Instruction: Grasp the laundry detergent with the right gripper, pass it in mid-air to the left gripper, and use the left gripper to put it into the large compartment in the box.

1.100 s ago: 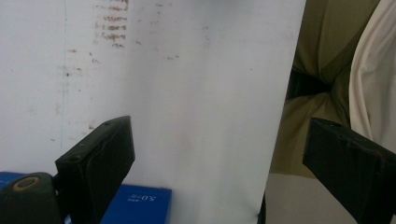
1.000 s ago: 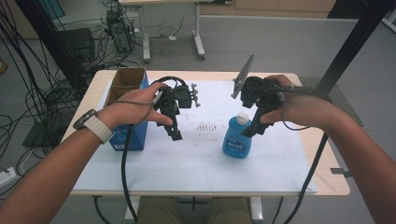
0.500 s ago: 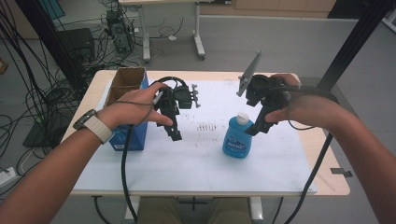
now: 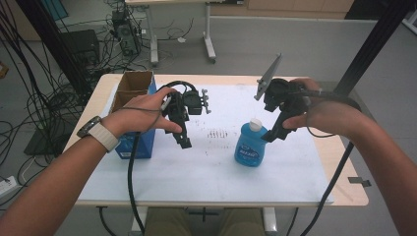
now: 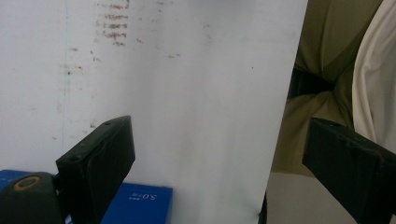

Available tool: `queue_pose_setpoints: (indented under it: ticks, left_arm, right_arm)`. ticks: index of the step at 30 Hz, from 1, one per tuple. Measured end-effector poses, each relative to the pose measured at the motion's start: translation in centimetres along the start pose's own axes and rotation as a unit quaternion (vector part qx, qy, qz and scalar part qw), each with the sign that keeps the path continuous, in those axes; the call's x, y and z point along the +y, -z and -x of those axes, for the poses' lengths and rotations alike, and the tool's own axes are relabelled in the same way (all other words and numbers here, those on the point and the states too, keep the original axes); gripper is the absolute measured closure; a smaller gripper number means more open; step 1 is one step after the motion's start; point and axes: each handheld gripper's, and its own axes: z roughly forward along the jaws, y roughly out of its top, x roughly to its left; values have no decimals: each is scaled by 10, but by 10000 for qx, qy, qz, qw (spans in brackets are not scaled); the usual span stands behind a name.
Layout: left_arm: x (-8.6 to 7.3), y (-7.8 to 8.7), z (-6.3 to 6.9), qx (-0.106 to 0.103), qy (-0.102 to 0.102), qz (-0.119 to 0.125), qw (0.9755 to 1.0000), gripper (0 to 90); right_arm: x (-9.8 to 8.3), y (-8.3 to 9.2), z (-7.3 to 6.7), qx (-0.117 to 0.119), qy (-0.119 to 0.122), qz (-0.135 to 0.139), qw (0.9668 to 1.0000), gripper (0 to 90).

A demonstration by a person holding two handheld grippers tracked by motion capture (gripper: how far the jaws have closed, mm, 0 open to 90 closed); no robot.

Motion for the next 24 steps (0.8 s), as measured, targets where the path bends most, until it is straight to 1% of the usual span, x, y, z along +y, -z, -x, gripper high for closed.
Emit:
queue_pose_setpoints:
  ticks: [8, 13, 19, 24]
  left_arm:
    - [0, 0, 0, -1, -7, -24, 10000, 97]
    - [0, -1, 0, 12, 13, -2, 10000, 97]
    - [1, -1, 0, 19, 1, -1, 10000, 97]
    - [1, -2, 1, 38, -1, 26, 10000, 97]
  right_arm:
    - [-7, -5, 3, -30, -73, 98, 9999, 72]
    - [-13, -4, 5, -83, -110, 263, 9996, 68]
    - [-18, -6, 7, -114, -140, 370, 9992, 68]
    - [-23, -11, 7, -139, -221, 438, 9987, 66]
